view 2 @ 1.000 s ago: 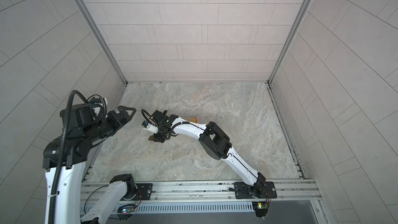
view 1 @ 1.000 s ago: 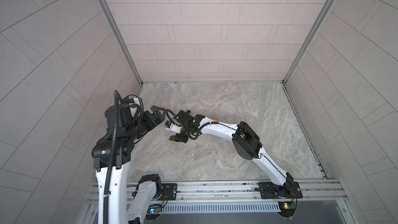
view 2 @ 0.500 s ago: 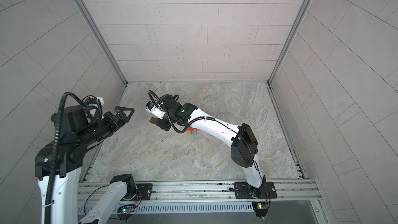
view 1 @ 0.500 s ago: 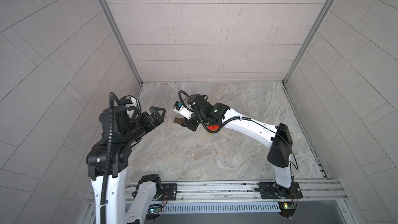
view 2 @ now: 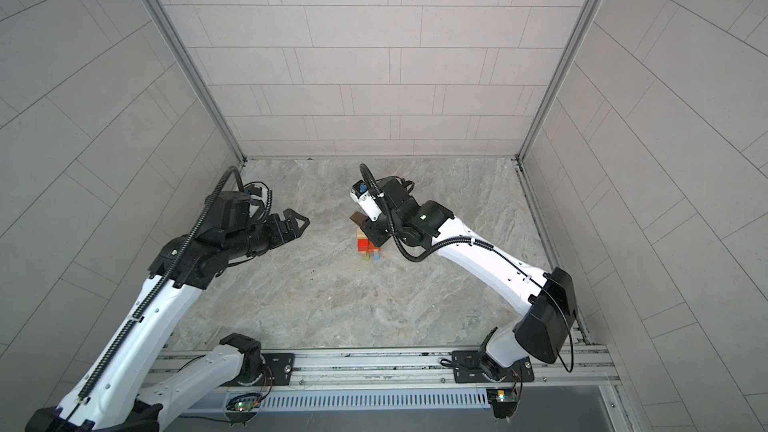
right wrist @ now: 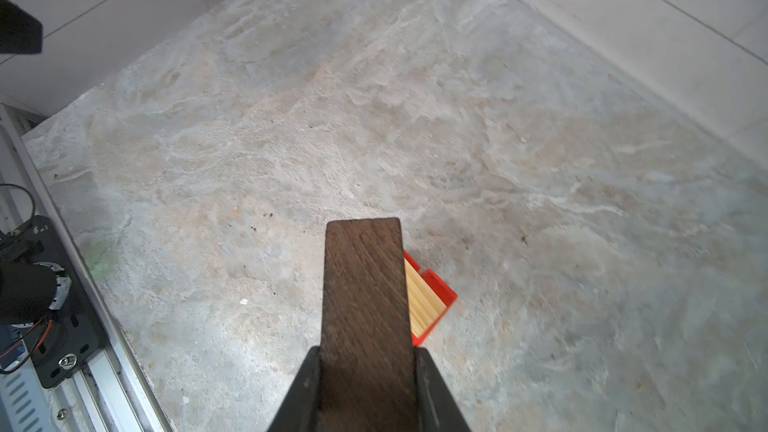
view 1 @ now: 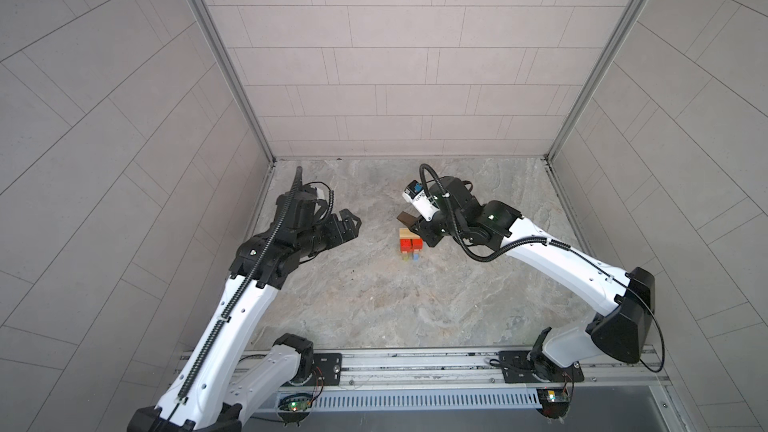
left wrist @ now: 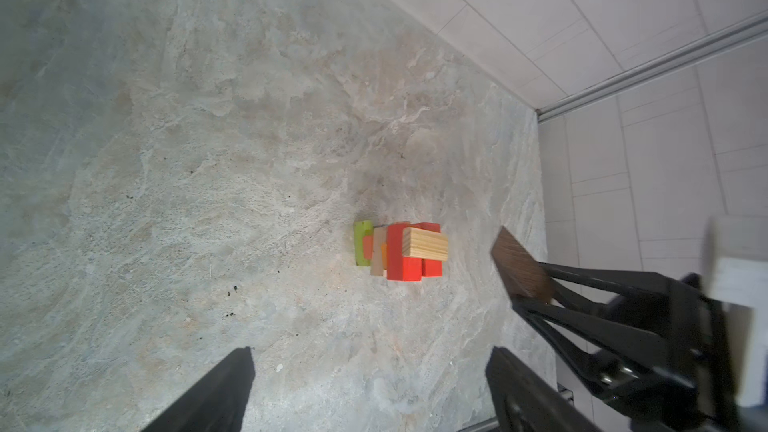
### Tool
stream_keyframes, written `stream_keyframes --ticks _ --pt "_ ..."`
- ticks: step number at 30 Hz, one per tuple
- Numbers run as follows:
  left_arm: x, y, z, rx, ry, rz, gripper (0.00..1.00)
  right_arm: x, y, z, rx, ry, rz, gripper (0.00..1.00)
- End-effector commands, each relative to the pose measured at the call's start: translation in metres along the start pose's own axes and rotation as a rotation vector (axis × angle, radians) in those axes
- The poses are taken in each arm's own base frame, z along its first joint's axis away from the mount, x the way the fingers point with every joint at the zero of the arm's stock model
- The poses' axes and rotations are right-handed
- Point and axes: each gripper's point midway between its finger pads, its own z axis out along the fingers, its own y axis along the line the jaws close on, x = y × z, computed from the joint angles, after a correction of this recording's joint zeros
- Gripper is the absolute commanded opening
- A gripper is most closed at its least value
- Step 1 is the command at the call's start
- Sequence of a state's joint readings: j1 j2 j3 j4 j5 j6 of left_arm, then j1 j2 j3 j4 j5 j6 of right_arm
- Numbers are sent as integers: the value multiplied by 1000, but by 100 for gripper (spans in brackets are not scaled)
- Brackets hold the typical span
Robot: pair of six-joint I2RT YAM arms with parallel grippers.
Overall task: Build the wood block tower
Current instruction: 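Carry the dark brown wedge with the right gripper over the stack, then lower the dark brown wedge onto the light wooden block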
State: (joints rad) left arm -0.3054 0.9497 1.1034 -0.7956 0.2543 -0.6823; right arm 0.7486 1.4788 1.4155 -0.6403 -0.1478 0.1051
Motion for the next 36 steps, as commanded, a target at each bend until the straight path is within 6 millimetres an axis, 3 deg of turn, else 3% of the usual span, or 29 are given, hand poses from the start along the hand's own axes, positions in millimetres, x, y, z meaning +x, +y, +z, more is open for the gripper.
stream_keyframes --ticks 1,6,15,27,36 --pt "-5 8 14 -19 -61 -24 95 23 -13 1 38 81 38 8" --pt "12 26 42 -32 -34 -58 95 32 -13 11 35 103 37 9" --pt "26 47 60 -81 -19 -55 95 36 -9 33 4 147 48 7" --pt "35 54 79 -76 9 -57 95 30 -7 44 -7 138 55 6" --pt "34 51 81 -56 4 -59 95 28 -6 54 -10 154 63 5"
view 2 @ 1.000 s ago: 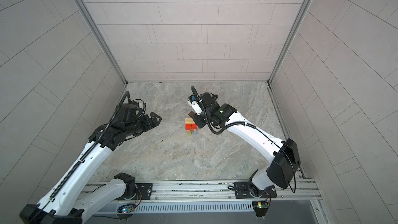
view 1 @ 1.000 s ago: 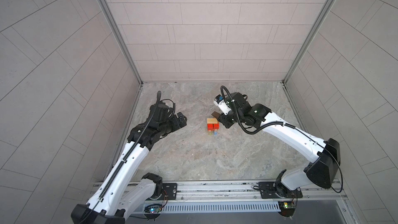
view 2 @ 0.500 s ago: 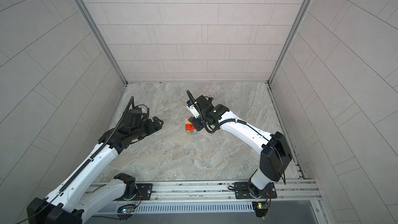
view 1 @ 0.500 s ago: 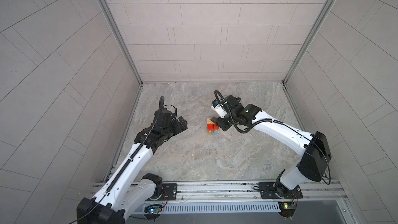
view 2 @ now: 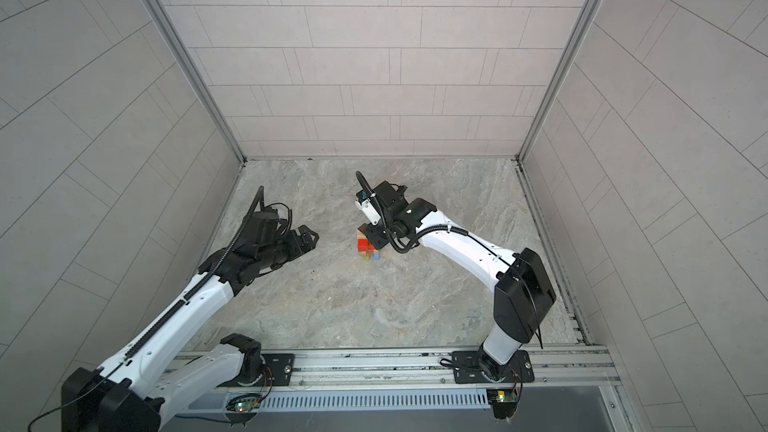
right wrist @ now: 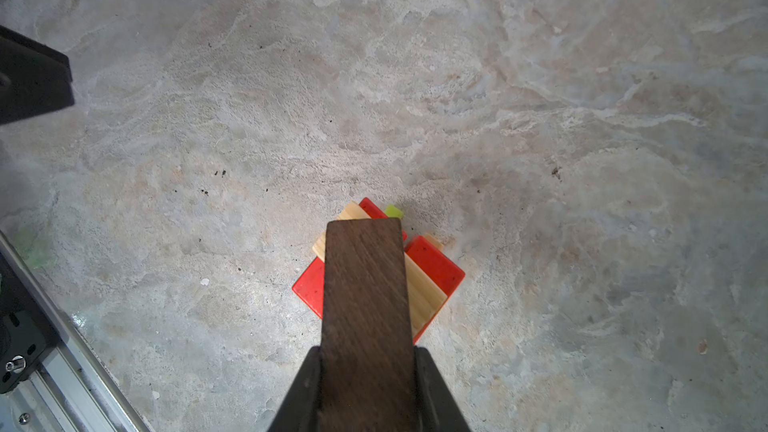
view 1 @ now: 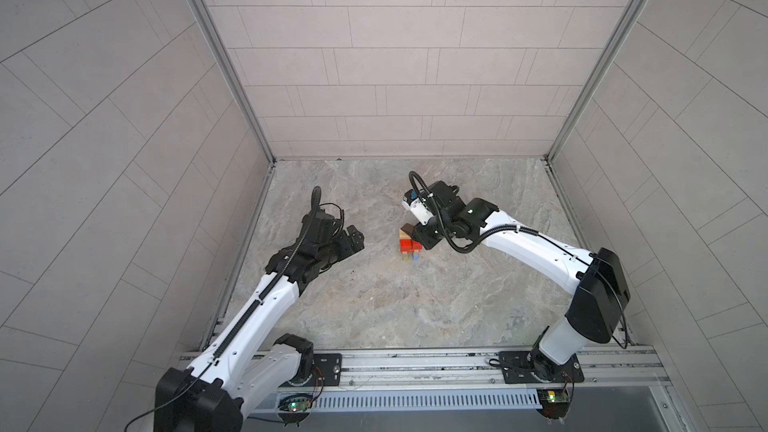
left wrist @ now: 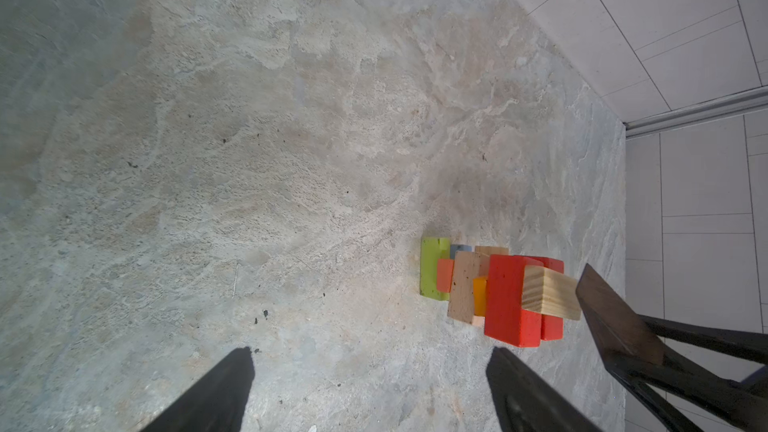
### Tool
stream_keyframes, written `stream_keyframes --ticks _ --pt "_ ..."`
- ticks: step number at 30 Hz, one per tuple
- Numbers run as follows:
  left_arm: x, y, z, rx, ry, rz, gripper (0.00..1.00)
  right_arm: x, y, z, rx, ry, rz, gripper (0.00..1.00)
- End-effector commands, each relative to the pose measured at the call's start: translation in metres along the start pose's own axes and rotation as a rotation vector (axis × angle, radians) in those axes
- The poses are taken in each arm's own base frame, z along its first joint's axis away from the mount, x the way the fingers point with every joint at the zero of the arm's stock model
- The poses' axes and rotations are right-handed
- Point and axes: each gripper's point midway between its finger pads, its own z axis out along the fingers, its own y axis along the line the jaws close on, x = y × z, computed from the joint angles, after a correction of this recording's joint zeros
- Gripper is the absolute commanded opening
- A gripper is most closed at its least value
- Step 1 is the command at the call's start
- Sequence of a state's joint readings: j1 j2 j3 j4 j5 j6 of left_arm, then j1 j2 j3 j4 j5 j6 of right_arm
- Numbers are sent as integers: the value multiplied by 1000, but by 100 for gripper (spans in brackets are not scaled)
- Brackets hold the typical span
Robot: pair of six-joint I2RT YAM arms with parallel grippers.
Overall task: Build the wood block tower
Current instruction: 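Lower the dark brown wedge onto the light wooden block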
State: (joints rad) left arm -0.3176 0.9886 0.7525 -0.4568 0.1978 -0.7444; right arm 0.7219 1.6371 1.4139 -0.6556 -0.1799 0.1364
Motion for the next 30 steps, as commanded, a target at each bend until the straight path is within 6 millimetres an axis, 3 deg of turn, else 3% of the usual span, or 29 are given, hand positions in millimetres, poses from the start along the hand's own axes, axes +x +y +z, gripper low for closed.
stream_keyframes --ticks 1,25,30 --pt "0 -3 1 12 -2 1 95 -9 2 -4 -1 -18 1 5" --pt "2 0 2 4 -1 -4 95 -10 2 6 -1 -10 5 7" --pt "2 0 2 6 0 -4 95 -9 2 7 2 -6 8 15"
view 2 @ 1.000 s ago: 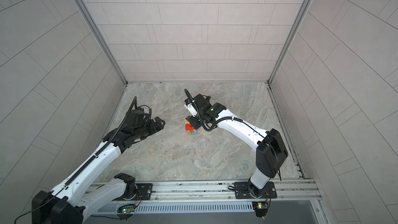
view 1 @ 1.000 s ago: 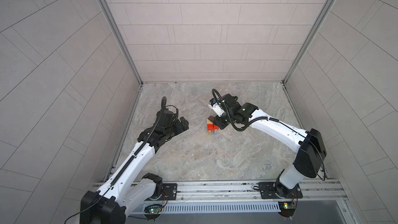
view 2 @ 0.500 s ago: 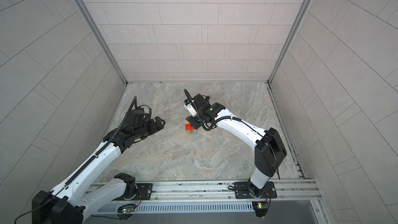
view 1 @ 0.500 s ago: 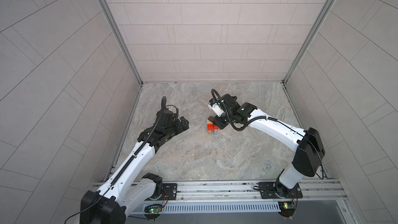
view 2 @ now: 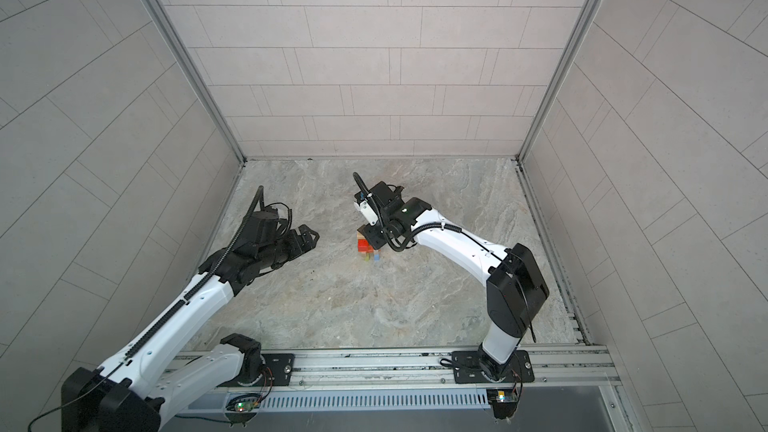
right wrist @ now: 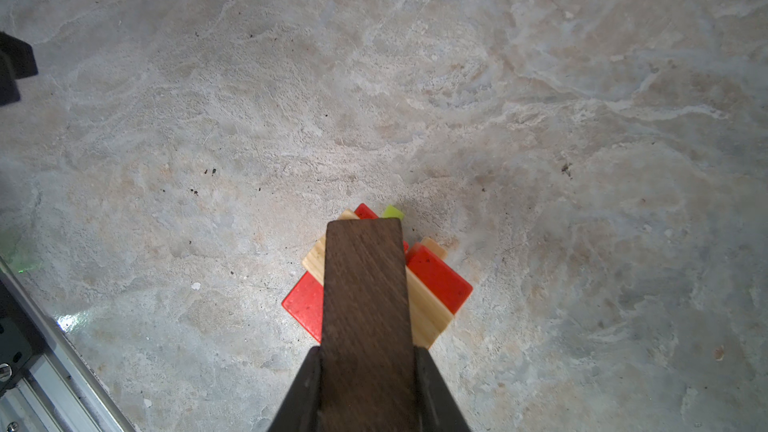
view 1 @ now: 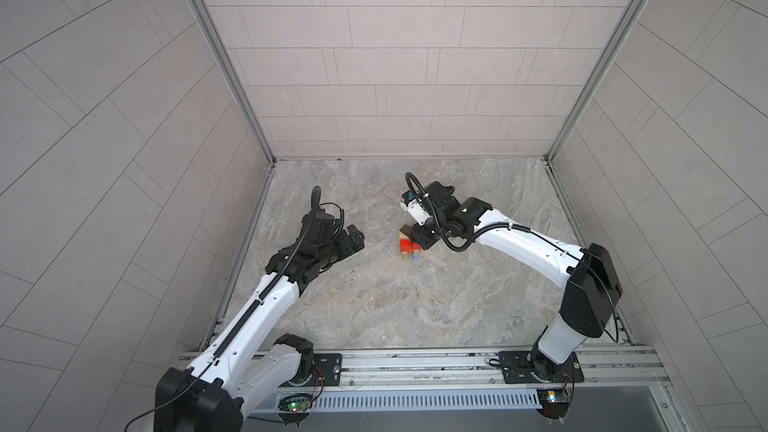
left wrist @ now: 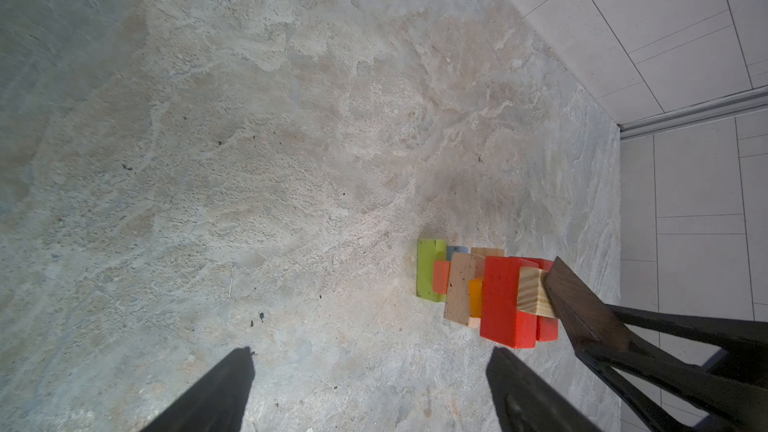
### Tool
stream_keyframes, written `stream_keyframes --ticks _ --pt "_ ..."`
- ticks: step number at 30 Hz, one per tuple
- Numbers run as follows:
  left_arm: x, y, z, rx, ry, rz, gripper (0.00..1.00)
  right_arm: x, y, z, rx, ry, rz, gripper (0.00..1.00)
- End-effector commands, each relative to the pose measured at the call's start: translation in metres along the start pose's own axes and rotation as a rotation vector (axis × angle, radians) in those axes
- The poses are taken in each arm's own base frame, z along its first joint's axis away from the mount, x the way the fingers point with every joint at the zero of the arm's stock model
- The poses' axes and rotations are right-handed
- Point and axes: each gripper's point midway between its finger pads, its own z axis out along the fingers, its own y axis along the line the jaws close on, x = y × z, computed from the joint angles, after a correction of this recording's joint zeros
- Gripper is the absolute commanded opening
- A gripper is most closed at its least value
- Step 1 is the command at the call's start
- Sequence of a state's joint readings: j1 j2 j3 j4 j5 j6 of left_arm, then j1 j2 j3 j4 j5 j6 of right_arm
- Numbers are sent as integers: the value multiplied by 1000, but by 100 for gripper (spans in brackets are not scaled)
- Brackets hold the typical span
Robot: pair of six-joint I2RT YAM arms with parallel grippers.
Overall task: Build the wood block tower
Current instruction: 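Lower the dark brown wedge onto the light wooden block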
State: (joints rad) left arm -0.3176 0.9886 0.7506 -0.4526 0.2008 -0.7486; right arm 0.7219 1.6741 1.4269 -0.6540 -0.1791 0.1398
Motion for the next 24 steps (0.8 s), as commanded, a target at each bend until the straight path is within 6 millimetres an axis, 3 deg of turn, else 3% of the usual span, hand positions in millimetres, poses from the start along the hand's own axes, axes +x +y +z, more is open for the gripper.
stream_keyframes --ticks 1,14,24 --pt "2 0 2 2 2 -1 95 -11 2 -4 1 -29 3 18" --pt "1 -1 0 3 1 -2 95 -12 1 -6 11 -34 5 49" --pt "-3 -6 -6 5 -1 5 95 -21 -4 -26 42 -87 -4 62"
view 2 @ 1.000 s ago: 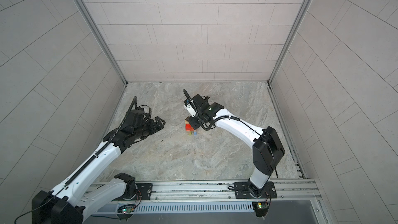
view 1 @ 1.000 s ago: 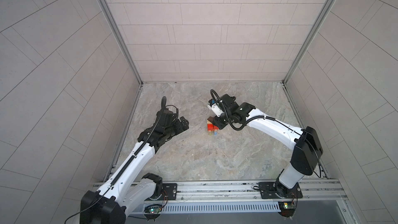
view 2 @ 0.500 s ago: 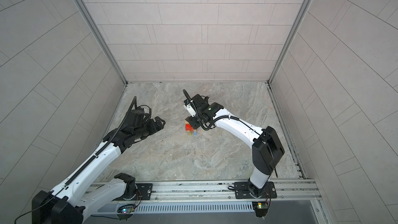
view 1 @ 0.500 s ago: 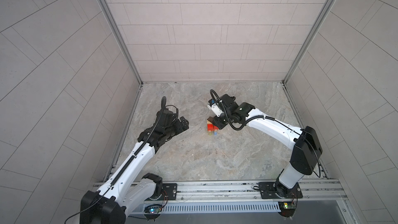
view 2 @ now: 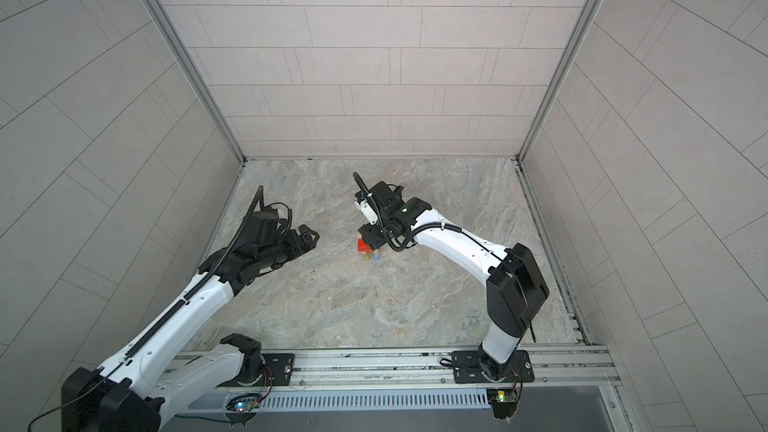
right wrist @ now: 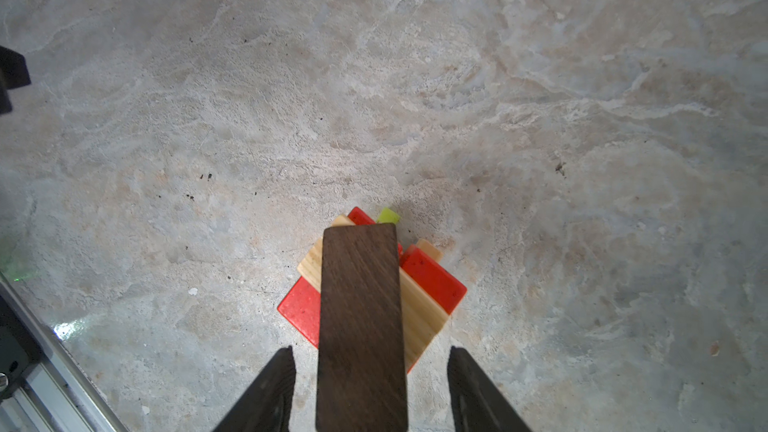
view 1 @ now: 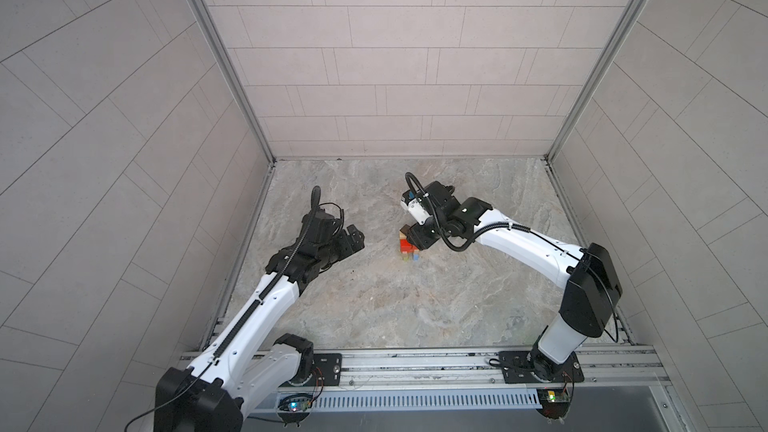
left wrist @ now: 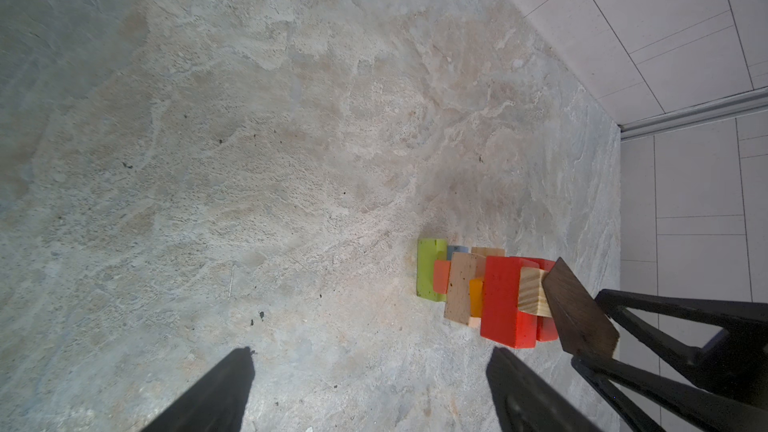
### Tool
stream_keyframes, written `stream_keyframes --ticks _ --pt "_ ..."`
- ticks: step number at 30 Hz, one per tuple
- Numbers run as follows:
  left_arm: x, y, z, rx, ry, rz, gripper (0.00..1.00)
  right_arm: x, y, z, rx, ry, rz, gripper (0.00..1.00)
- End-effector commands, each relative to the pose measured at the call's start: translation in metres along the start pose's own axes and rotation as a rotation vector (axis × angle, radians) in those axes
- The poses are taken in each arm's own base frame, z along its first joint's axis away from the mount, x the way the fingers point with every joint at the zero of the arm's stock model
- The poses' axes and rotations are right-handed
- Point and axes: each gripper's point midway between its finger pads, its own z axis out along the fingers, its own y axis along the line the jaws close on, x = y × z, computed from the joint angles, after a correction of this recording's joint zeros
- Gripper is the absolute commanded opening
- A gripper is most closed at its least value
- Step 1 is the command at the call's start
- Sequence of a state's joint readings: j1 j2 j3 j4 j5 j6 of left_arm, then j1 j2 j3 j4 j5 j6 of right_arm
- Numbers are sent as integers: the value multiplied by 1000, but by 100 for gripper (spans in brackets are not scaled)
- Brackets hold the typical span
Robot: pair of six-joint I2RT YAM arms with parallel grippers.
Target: Build the wood block tower
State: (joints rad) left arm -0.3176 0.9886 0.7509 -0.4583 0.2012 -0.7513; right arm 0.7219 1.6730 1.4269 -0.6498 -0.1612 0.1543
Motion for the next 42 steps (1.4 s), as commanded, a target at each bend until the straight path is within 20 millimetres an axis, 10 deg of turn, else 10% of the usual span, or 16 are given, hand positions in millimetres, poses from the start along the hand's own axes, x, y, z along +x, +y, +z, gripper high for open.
stream_keyframes --ticks 1,14,20,26,42 --pt "-5 -8 -8 7 -7 9 95 -22 -2 -30 31 -93 -18 63" --pt "-46 -31 -77 -36 -126 92 98 -26 -59 -145 193 -440 141 99" --pt "-53 -43 -109 32 -213 147 100 32 -120 -177 339 -505 348 99" --pt "-55 -11 -130 -4 -416 130 100 109 -156 -196 614 -619 400 99" --pt "-59 89 -54 -438 -638 473 100 174 -205 -167 972 -703 492 99"
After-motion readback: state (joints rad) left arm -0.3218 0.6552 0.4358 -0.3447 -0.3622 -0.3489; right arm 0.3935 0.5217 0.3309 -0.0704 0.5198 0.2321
